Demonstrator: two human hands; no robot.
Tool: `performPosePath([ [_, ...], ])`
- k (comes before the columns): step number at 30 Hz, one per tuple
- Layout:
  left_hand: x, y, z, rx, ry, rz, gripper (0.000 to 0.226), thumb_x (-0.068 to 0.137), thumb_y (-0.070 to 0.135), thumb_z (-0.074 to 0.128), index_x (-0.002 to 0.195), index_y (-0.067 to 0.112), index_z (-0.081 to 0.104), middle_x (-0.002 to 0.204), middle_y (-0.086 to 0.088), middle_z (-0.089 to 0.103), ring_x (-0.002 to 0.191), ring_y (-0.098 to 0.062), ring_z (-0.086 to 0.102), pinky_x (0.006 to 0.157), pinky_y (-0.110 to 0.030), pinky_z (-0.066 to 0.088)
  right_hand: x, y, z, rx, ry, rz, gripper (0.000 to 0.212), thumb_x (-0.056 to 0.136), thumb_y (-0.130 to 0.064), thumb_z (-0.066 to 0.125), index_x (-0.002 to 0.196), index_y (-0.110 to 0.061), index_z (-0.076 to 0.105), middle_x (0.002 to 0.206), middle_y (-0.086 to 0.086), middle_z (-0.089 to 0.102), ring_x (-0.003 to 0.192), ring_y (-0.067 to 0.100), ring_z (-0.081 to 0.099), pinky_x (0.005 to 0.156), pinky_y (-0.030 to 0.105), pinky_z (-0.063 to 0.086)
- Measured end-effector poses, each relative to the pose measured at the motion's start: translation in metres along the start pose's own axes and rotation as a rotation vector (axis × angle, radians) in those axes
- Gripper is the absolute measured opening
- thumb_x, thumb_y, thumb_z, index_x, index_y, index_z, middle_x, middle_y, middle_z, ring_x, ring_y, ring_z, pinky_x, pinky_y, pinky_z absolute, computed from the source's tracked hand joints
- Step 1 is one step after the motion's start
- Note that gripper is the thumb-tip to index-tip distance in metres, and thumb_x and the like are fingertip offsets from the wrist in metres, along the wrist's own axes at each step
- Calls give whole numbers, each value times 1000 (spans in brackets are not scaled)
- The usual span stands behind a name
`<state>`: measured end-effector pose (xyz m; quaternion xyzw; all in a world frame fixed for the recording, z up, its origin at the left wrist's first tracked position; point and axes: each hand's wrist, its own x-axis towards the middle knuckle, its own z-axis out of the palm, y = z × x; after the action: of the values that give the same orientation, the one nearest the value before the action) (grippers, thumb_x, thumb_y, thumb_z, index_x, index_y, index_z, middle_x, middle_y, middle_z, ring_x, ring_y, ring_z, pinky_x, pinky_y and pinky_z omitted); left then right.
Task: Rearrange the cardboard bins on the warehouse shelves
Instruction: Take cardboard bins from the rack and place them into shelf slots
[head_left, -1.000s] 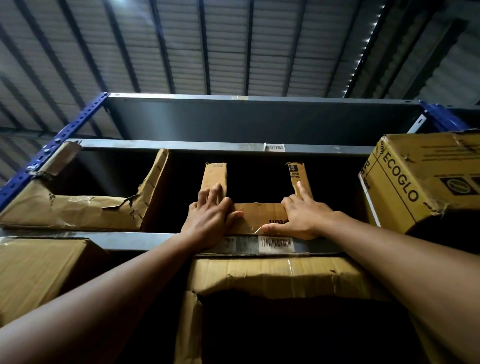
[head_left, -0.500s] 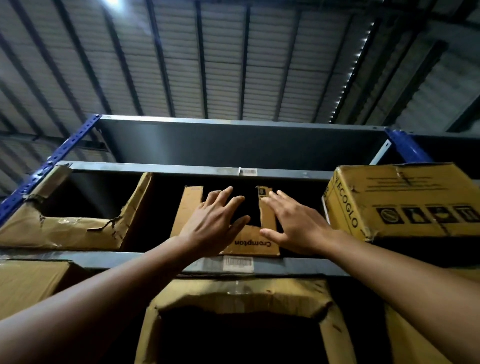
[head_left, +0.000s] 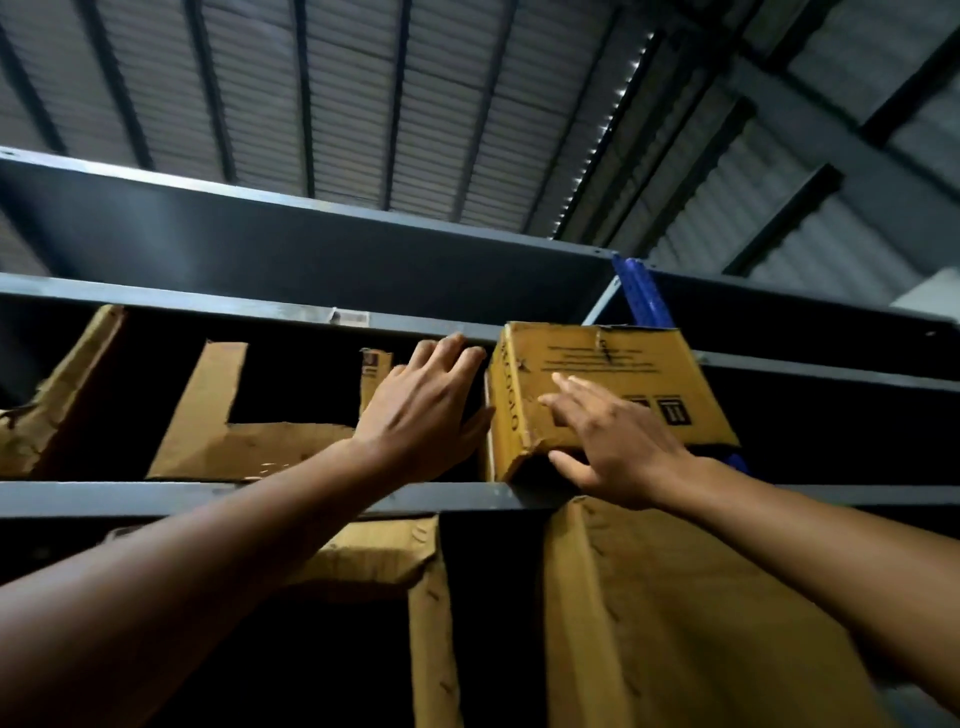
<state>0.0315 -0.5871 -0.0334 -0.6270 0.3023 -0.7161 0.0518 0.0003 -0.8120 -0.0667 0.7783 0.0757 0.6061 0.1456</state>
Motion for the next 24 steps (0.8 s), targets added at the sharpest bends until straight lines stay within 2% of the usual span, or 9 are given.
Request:
performPosePath([
  [7, 5, 54, 20, 21, -58, -16, 77, 89, 56, 52, 149, 17, 24, 158, -11, 22, 140, -28, 28, 100, -41, 43, -39, 66, -7, -85, -16, 142, 76, 89, -51, 54, 151, -23, 21, 161, 6, 15, 147, 20, 18, 113, 39, 33],
  [10, 16, 71, 39, 54, -74, -31, 84, 89, 61, 48, 152, 15, 18, 160, -13, 18, 144, -28, 22, 108, -41, 37, -48, 92, 2, -118, -17, 146, 82, 87, -54, 55, 153, -21, 17, 161, 7, 12, 147, 21, 17, 115, 38, 31],
  [12, 25, 82, 54, 68, -97, -53, 92, 89, 64, 46, 155, 13, 7, 162, -13, 8, 148, -29, 12, 116, -43, 29, -50, 110, 13, -121, 1, 142, 87, 87, -56, 55, 153, -20, 14, 162, 8, 10, 148, 22, 15, 115, 39, 28],
  [15, 40, 102, 81, 150, -106, -38, 99, 89, 65, 44, 154, 11, -8, 162, -15, -6, 150, -30, -5, 120, -48, 17, -47, 137, 37, -133, 28, 102, 92, 86, -60, 54, 154, -19, 9, 162, 9, 6, 149, 24, 12, 117, 41, 23],
  [21, 73, 123, 136, 265, -150, -95, 109, 86, 69, 46, 151, 11, -18, 160, -15, -20, 147, -30, -19, 121, -48, 8, -19, 179, 87, -161, 71, 22, 96, 85, -61, 53, 154, -16, 4, 162, 12, 1, 149, 26, 6, 119, 47, 20],
  [24, 82, 126, 163, 340, -242, -97, 109, 87, 60, 55, 150, 15, -22, 157, -15, -28, 145, -33, -24, 120, -54, 5, -8, 187, 111, -171, 58, 4, 98, 86, -56, 54, 154, -15, -4, 161, 15, -7, 149, 29, -2, 119, 54, 15],
])
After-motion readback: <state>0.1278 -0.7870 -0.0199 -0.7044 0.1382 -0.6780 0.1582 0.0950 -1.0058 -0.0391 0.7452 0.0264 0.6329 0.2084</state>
